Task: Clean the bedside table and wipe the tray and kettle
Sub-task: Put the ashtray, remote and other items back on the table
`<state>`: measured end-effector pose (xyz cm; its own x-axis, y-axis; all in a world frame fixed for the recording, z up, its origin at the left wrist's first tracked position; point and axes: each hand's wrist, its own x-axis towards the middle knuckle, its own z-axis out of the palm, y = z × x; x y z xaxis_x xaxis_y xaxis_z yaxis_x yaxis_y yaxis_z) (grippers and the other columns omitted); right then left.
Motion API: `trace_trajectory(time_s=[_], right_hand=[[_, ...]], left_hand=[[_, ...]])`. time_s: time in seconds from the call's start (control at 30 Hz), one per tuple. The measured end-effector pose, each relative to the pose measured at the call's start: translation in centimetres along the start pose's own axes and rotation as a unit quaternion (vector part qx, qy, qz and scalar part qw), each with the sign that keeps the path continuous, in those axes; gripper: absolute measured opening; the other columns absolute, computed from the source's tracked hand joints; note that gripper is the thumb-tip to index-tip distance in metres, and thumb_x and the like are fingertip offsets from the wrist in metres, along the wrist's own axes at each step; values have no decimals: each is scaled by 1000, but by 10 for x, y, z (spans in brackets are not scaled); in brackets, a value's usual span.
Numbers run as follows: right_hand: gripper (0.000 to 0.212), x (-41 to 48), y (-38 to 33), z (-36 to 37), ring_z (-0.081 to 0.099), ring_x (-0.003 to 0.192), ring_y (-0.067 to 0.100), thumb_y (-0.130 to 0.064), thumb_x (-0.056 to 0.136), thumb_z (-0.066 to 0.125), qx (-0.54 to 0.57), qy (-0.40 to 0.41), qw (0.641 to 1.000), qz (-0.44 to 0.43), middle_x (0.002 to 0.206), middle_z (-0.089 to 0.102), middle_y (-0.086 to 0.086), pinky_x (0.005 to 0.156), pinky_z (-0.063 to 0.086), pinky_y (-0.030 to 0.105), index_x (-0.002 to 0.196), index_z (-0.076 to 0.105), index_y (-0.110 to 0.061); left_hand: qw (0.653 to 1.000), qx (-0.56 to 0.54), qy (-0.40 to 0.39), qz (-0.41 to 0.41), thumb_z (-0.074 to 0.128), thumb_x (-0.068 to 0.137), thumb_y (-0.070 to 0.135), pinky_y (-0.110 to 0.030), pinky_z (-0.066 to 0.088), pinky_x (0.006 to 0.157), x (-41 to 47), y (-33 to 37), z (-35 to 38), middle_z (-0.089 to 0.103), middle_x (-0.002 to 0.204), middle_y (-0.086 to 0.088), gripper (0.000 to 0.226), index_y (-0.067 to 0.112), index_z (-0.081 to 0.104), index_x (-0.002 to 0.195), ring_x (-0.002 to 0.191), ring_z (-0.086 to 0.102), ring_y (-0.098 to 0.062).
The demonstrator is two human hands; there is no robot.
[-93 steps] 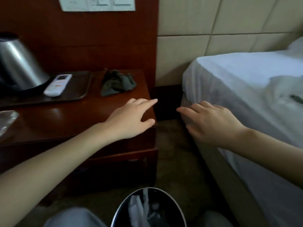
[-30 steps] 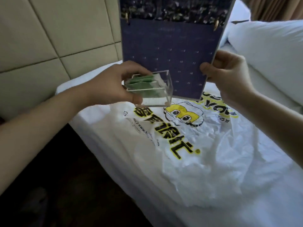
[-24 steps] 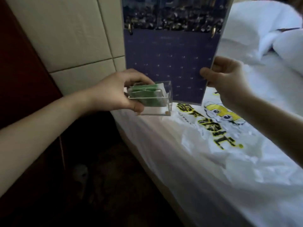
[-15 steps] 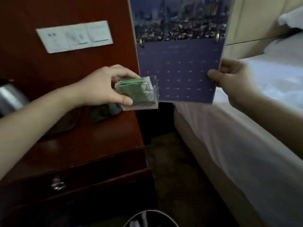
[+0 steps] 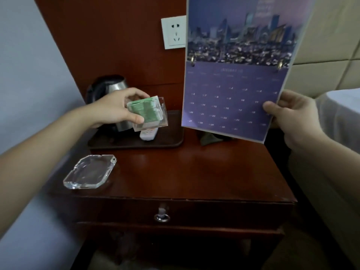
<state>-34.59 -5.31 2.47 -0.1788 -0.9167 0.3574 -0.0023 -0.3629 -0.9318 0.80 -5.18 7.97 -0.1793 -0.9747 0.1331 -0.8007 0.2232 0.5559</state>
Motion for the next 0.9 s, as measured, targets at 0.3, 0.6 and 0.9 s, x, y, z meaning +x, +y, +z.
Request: trace_trajectory(time_s=[0.3, 0.6, 0.9], right_hand=[[23, 37, 24, 61, 68, 90, 7, -6, 90, 57, -7, -14, 1000, -12, 95, 68, -12, 80, 56, 27, 87, 63, -28], [17, 55, 37, 19, 69, 69, 3, -11, 90, 58, -25, 42, 999, -3, 77, 71, -17, 48, 54, 23, 92, 63, -27], [23, 64, 51, -11, 68, 68, 3, -3, 90, 54, -10, 14, 1000, 11, 77, 72, -19, 51, 52, 17, 90, 64, -24]], left_hand=[[995, -16, -80, -49, 82, 68, 12, -12, 44, 76, -2, -43, 29, 65, 100, 15, 59, 34, 57, 116, 87, 64, 1], [997, -7, -39, -63, 76, 73, 2, -36, 49, 92, 110, -41, 53, 56, 117, -1, 59, 20, 54, 125, 108, 56, -20], [994, 30, -30, -102, 72, 77, -1, -31, 46, 76, 165, -62, 75, 54, 122, -9, 55, 17, 52, 126, 95, 54, -20]])
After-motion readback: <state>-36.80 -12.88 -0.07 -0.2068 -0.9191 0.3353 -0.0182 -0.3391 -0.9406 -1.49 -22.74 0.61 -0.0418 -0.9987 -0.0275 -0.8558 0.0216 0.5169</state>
